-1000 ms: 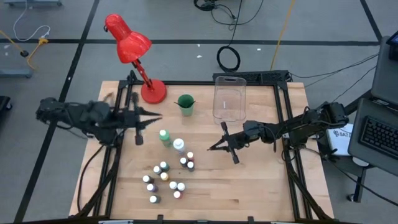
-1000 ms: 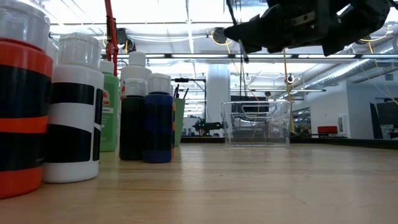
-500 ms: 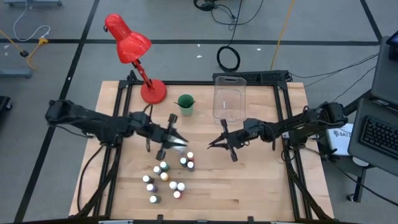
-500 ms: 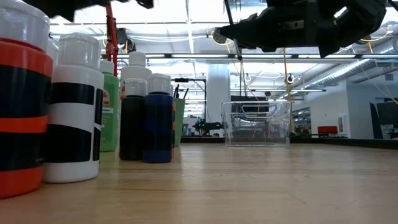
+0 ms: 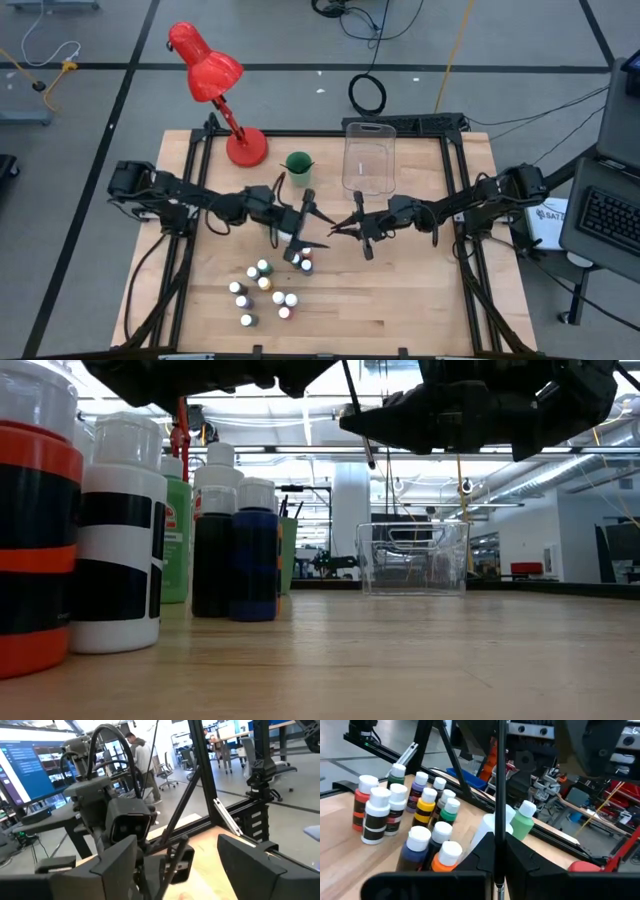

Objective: Pick & Place Paint Supplies
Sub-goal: Put the silver paintbrush into the green cup

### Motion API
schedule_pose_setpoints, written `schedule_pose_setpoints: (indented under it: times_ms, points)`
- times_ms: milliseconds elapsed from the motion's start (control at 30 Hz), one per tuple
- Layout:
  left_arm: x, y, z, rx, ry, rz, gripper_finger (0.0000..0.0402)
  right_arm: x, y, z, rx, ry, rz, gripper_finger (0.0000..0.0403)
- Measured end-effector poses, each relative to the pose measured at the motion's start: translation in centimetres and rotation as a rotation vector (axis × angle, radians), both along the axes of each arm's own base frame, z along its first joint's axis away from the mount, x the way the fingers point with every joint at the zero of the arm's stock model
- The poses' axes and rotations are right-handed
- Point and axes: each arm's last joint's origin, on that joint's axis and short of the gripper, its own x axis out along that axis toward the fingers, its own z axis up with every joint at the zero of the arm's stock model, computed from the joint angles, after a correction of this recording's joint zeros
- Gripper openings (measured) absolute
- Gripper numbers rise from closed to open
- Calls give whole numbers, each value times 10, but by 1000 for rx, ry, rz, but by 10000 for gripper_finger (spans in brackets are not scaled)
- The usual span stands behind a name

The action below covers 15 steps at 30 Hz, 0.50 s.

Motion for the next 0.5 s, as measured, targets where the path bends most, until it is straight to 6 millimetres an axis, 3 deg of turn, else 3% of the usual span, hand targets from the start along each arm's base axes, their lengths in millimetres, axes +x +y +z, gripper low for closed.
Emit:
schedule_pose_setpoints:
  times_ms: [233,500]
  points:
    - [3,-2,2,-29,12,-22,256,0,-2,1,-22,-10,-51,9]
    - [3,-1,4,-47,-4,-21,161,0,-2,4,-9,-41,-52,9]
